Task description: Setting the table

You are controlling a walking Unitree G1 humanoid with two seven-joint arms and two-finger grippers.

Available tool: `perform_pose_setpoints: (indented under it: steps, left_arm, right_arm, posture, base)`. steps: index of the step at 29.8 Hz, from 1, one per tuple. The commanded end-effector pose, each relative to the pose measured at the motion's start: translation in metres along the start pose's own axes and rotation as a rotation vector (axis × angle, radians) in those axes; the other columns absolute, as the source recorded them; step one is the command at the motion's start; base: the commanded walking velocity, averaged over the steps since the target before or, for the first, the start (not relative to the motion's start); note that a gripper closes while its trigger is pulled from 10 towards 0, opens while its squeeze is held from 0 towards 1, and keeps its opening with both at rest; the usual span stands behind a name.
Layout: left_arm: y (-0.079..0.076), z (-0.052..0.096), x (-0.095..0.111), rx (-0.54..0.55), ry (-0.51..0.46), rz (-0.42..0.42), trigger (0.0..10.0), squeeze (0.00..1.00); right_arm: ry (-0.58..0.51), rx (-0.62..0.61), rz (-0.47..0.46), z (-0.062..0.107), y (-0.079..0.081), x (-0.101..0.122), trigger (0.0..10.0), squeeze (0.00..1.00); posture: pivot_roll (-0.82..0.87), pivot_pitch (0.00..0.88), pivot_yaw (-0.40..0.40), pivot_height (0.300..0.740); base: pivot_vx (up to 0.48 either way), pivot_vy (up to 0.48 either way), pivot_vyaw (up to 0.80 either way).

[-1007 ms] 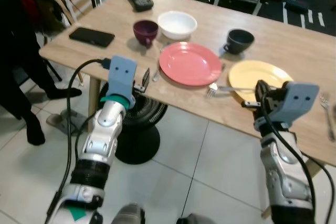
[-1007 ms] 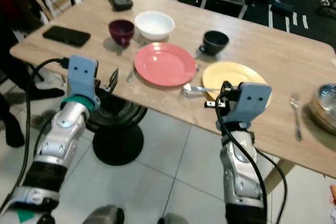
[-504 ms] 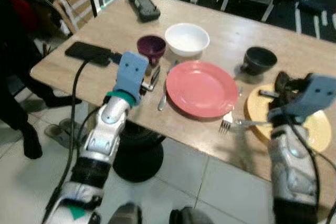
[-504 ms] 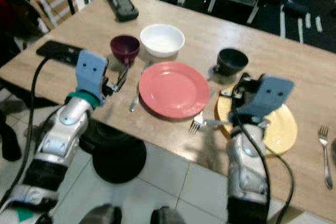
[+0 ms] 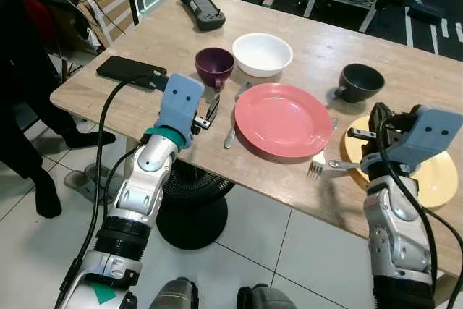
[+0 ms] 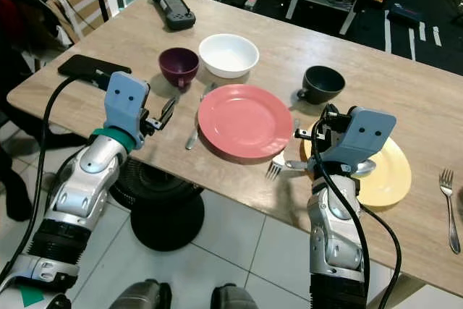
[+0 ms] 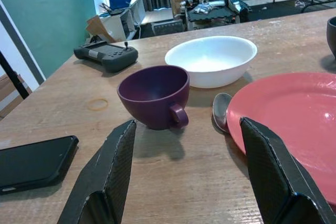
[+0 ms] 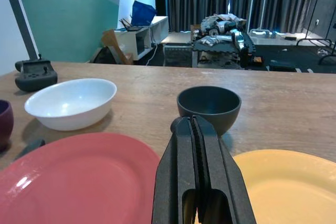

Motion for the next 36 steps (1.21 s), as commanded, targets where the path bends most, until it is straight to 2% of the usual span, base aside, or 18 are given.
perform_pose_setpoints:
  steps: [1,8,9,10,11,13,15,17,20,23,26,29,30,32,34,36]
  left_arm:
    - [-0.005,0.002,-0.003,-0.034,0.021,-0.011,10.0,0.00]
    - [-0.015,0.007,-0.011,-0.141,0.052,0.004,10.0,0.00]
    - [-0.018,0.008,-0.014,-0.154,0.068,-0.008,10.0,0.00]
    - [-0.018,0.008,-0.014,-0.154,0.068,-0.008,10.0,0.00]
    - [-0.019,0.009,-0.017,-0.162,0.079,-0.017,10.0,0.00]
    - [-0.024,0.011,-0.022,-0.190,0.106,-0.026,10.0,0.00]
    - [-0.027,0.014,-0.023,-0.225,0.106,-0.015,10.0,0.00]
    - [-0.024,0.016,-0.025,-0.255,0.115,0.016,10.0,0.00]
    - [-0.022,0.016,-0.025,-0.258,0.119,0.019,10.0,0.00]
    - [-0.009,0.014,-0.026,-0.228,0.118,-0.025,10.0,0.00]
    - [0.001,0.013,-0.025,-0.225,0.112,-0.078,10.0,0.00]
    - [0.008,0.011,-0.025,-0.227,0.112,-0.096,10.0,0.00]
    - [0.011,0.011,-0.025,-0.226,0.115,-0.101,10.0,0.00]
    - [0.013,0.010,-0.026,-0.226,0.117,-0.104,10.0,0.00]
    - [0.013,0.008,-0.026,-0.229,0.118,-0.108,10.0,0.00]
    - [0.011,0.008,-0.024,-0.234,0.115,-0.108,10.0,0.00]
  right_arm:
    - [0.017,-0.002,0.025,0.002,-0.001,-0.003,10.0,0.00]
    - [0.034,0.000,0.122,0.003,-0.002,-0.005,10.0,0.00]
    - [0.052,-0.021,0.177,0.003,-0.006,-0.008,10.0,0.00]
    - [0.052,-0.021,0.177,0.003,-0.006,-0.008,10.0,0.00]
    - [0.065,-0.036,0.217,0.003,-0.010,-0.010,10.0,0.00]
    - [0.116,-0.125,0.296,0.004,-0.025,-0.015,10.0,0.00]
    - [0.115,-0.150,0.277,0.005,-0.031,-0.012,10.0,0.00]
    - [0.126,-0.193,0.292,0.007,-0.041,-0.007,10.0,0.00]
    - [0.136,-0.215,0.296,0.008,-0.045,-0.006,10.0,0.00]
    - [0.203,-0.262,0.213,0.015,-0.058,0.000,10.0,0.00]
    - [0.323,-0.207,0.142,0.033,-0.063,0.000,10.0,0.00]
    - [0.411,-0.146,0.137,0.048,-0.064,-0.001,10.0,0.00]
    - [0.421,-0.152,0.124,0.052,-0.068,-0.001,10.0,1.00]
    - [0.425,-0.157,0.114,0.056,-0.070,-0.001,10.0,1.00]
    - [0.396,-0.203,0.028,0.056,-0.073,0.000,10.0,1.00]
    - [0.383,-0.220,0.000,0.055,-0.073,0.000,10.0,1.00]
  posture:
    - [0.05,0.000,0.013,0.740]
    - [0.05,0.000,0.009,0.740]
    - [0.05,0.000,0.007,0.740]
    - [0.05,0.000,0.007,0.740]
    - [0.05,0.000,0.007,0.740]
    - [0.06,0.000,0.007,0.740]
    - [0.05,0.000,0.007,0.740]
    - [0.05,0.000,0.007,0.740]
    - [0.05,0.000,0.007,0.740]
    - [0.04,0.009,0.010,0.740]
    - [0.03,0.025,0.020,0.740]
    - [0.03,0.025,0.020,0.740]
    - [0.01,0.040,0.034,0.740]
    - [0.01,0.040,0.034,0.740]
    - [0.00,0.047,0.036,0.740]
    - [-0.01,0.058,0.036,0.740]
  base:
    - [0.000,0.000,0.00]
    - [0.000,0.000,0.00]
    - [0.000,0.000,0.00]
    - [0.000,0.000,0.00]
    - [0.000,0.000,0.00]
    - [0.000,0.000,0.00]
    - [0.000,0.000,0.00]
    - [0.000,0.000,0.00]
    - [0.000,0.000,0.00]
    - [0.000,0.000,0.00]
    - [0.000,0.000,0.00]
    - [0.000,0.000,0.00]
    - [0.000,0.000,0.00]
    - [0.000,0.000,0.00]
    - [0.000,0.000,0.00]
    - [0.000,0.000,0.00]
Point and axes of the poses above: a point about 5 cm out from each wrist's last joint towards the gripper, its own z axis pointing back from the gripper into the wrist, its own x axis along the axis of the wrist's last joint, y = z × x, the point moved 2 cm from there along -z, pointing out of the wrist towards the gripper, and after that the axes turned 15 degrees about -z, right-handed, at the moved point
